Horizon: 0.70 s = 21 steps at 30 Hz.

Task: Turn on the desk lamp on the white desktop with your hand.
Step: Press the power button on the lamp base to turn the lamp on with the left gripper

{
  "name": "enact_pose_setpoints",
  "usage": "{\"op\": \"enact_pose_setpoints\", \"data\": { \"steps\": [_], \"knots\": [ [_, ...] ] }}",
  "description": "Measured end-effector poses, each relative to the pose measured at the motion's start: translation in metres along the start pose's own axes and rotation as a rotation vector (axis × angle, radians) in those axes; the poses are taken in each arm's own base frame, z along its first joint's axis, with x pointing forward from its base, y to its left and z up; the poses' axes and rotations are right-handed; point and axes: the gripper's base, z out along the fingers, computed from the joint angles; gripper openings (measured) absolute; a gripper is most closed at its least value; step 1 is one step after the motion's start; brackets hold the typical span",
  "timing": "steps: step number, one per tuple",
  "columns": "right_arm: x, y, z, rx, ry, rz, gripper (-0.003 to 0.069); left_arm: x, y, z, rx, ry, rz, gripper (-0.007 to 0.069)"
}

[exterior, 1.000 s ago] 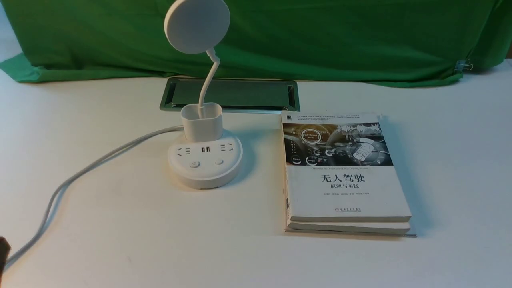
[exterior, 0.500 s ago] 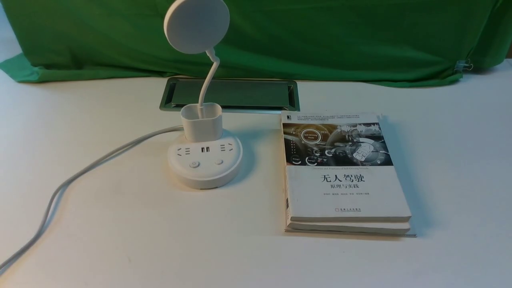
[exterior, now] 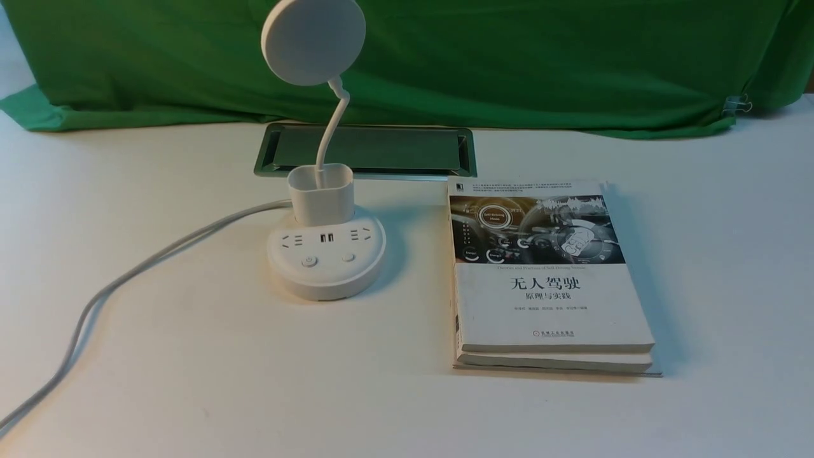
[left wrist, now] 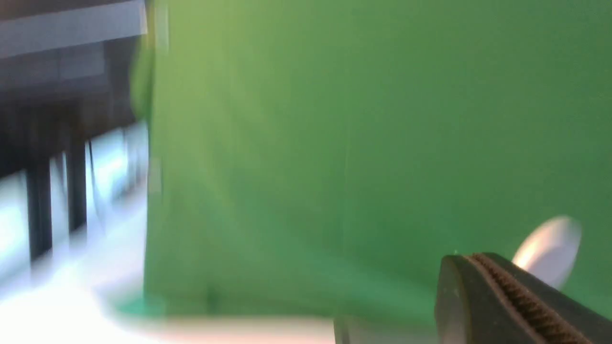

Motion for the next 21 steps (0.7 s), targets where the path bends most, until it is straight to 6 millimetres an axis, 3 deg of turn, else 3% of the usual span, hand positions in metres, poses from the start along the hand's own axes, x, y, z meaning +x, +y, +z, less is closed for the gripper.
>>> {"op": "enact_pose_setpoints", "data": {
  "steps": [5,8,10,16,21],
  "knots": [
    [0.0,0.0,0.0,0.0,0.0,0.0,0.0184,0.048,-0.008,0.047,0.061,0.436,-0.163,0.0021],
    [0.0,0.0,0.0,0.0,0.0,0.0,0.0184,0.065,-0.016,0.062,0.155,0.6,-0.176,0.0021],
    [0.0,0.0,0.0,0.0,0.0,0.0,0.0184,0.081,-0.032,0.078,0.341,0.748,-0.217,0.0021],
    [0.0,0.0,0.0,0.0,0.0,0.0,0.0184,0.105,-0.058,0.111,0.619,0.949,-0.391,0.0021],
    [0.0,0.0,0.0,0.0,0.0,0.0,0.0184,0.127,-0.083,0.13,0.638,1.039,-0.281,0.0021]
  ]
}}
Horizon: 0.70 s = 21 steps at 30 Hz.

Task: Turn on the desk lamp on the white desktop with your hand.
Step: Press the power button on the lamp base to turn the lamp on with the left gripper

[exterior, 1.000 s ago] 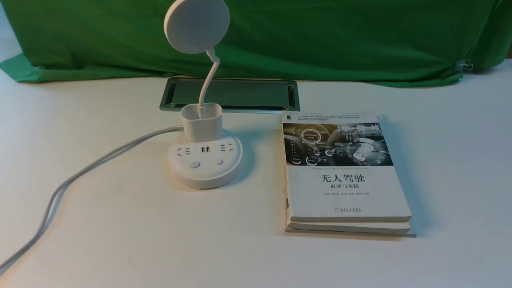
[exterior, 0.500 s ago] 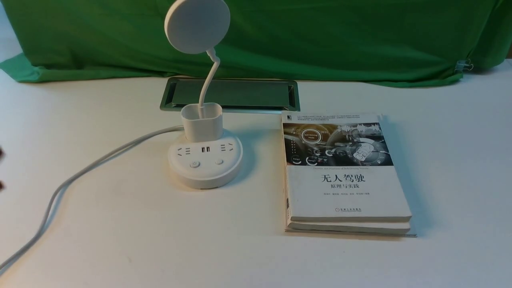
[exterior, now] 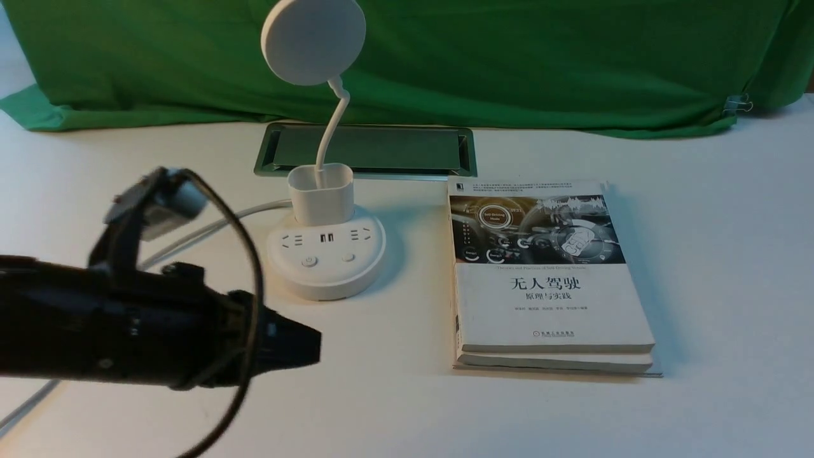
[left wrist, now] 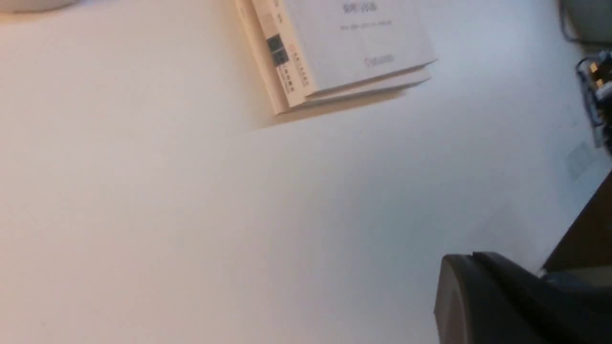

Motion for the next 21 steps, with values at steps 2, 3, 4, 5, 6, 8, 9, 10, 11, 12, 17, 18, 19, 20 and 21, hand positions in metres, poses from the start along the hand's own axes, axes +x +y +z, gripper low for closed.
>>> {"op": "enact_pose_setpoints", "data": {
  "steps": [2,3,4,5,6,8,9,10,11,12,17,18,19,20,21],
  "knots": [
    [0.0,0.0,0.0,0.0,0.0,0.0,0.0184,0.001,0.002,0.018,-0.091,0.017,0.086,0.0021],
    [0.0,0.0,0.0,0.0,0.0,0.0,0.0184,0.0,0.004,0.028,-0.152,0.016,0.133,0.0021],
    [0.0,0.0,0.0,0.0,0.0,0.0,0.0184,0.0,0.005,0.03,-0.162,0.015,0.139,0.0021],
    [0.0,0.0,0.0,0.0,0.0,0.001,0.0184,-0.003,0.01,0.041,-0.227,0.006,0.17,0.0021],
    [0.0,0.0,0.0,0.0,0.0,0.0,0.0184,-0.006,0.013,0.047,-0.265,0.001,0.175,0.0021],
    [0.0,0.0,0.0,0.0,0.0,0.0,0.0184,-0.019,0.019,0.059,-0.32,0.001,0.168,0.0021],
    [0.0,0.0,0.0,0.0,0.0,0.0,0.0184,-0.031,0.02,0.065,-0.348,-0.001,0.169,0.0021],
    [0.0,0.0,0.0,0.0,0.0,0.0,0.0184,-0.036,0.022,0.07,-0.361,0.008,0.167,0.0021],
    [0.0,0.0,0.0,0.0,0.0,0.0,0.0184,-0.048,0.023,0.076,-0.382,0.01,0.173,0.0021],
    [0.0,0.0,0.0,0.0,0.0,0.0,0.0184,-0.049,0.025,0.079,-0.387,0.019,0.172,0.0021],
    [0.0,0.0,0.0,0.0,0.0,0.0,0.0184,-0.086,0.035,0.115,-0.427,0.048,0.18,0.0021],
    [0.0,0.0,0.0,0.0,0.0,0.0,0.0184,-0.091,0.035,0.119,-0.428,0.046,0.185,0.0021],
    [0.0,0.0,0.0,0.0,0.0,0.0,0.0184,-0.091,0.036,0.12,-0.429,0.051,0.184,0.0021],
    [0.0,0.0,0.0,0.0,0.0,0.0,0.0184,-0.099,0.038,0.128,-0.434,0.05,0.198,0.0021],
    [0.0,0.0,0.0,0.0,0.0,0.0,0.0184,-0.101,0.04,0.132,-0.439,0.056,0.2,0.0021]
  ]
}}
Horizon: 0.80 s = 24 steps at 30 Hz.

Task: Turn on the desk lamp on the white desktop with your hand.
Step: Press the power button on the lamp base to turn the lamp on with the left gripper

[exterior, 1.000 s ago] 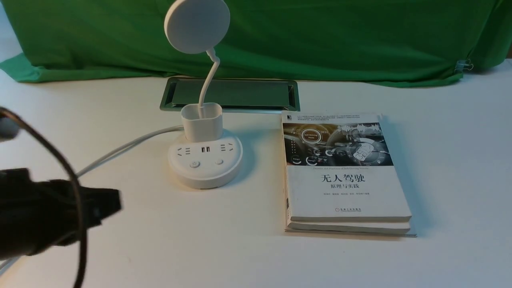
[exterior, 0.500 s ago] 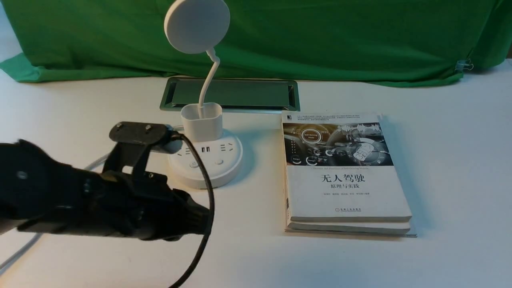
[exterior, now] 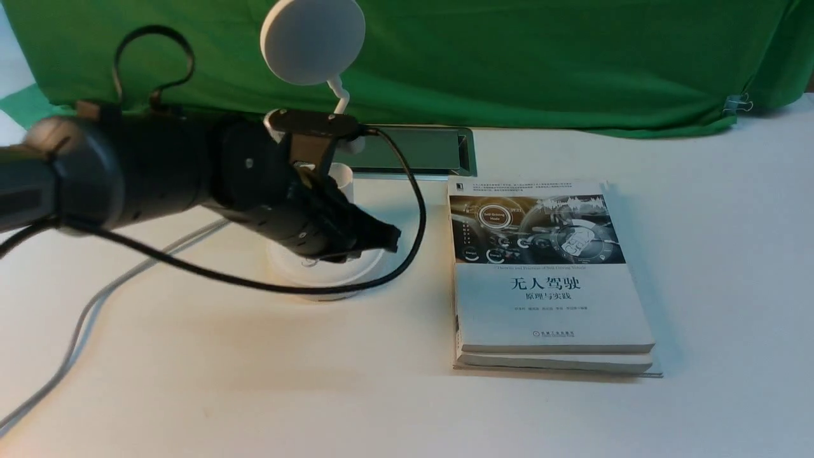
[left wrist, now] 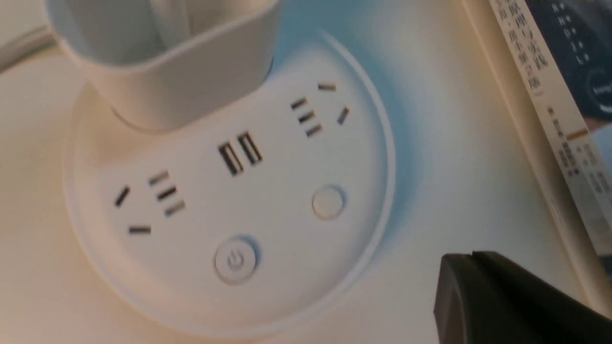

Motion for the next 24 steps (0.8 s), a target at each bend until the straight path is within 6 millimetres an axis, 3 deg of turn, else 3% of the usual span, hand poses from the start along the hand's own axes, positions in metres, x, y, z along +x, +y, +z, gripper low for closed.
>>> {"op": "enact_pose_setpoints", "data": {
  "steps": [7,24],
  "knots": [
    [0.0,0.0,0.0,0.0,0.0,0.0,0.0184,-0.011,0.008,0.027,-0.078,0.016,0.026,0.0021],
    [0.0,0.0,0.0,0.0,0.0,0.0,0.0184,-0.003,0.013,0.052,-0.101,0.042,0.042,0.0021]
  ]
}}
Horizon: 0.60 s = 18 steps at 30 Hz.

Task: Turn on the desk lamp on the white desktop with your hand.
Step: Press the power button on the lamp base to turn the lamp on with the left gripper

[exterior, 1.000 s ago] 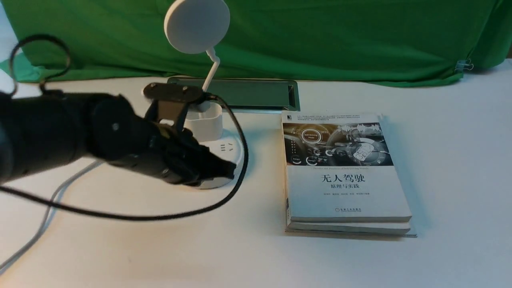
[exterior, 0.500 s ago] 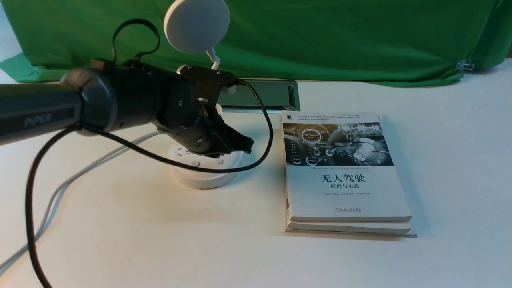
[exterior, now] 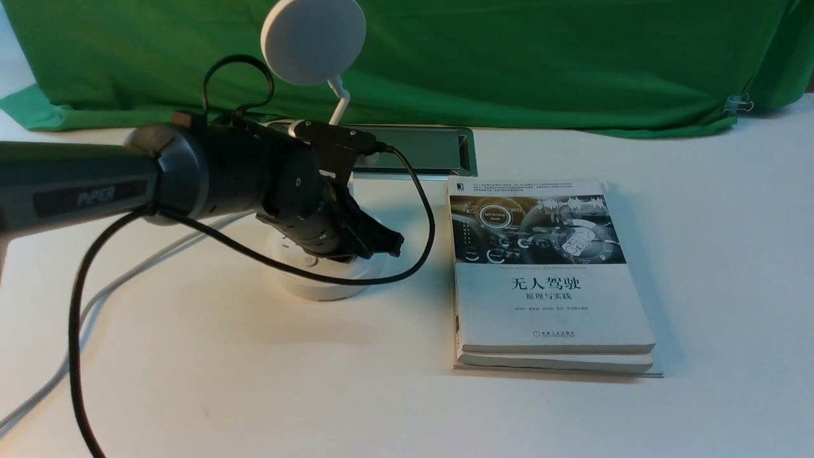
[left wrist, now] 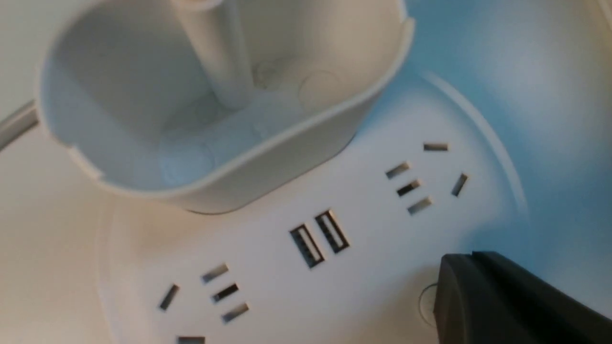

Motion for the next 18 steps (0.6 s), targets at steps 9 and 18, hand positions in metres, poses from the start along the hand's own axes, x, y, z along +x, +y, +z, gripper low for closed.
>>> {"op": "enact_pose_setpoints", "data": {
  "steps": [9,18],
  "knots": [
    [0.0,0.0,0.0,0.0,0.0,0.0,0.0184,0.0003,0.0,0.0006,0.0,0.004,-0.003,0.0021],
    [0.0,0.0,0.0,0.0,0.0,0.0,0.0184,0.0012,0.0003,0.0034,-0.003,0.01,-0.012,0.0021]
  ]
}}
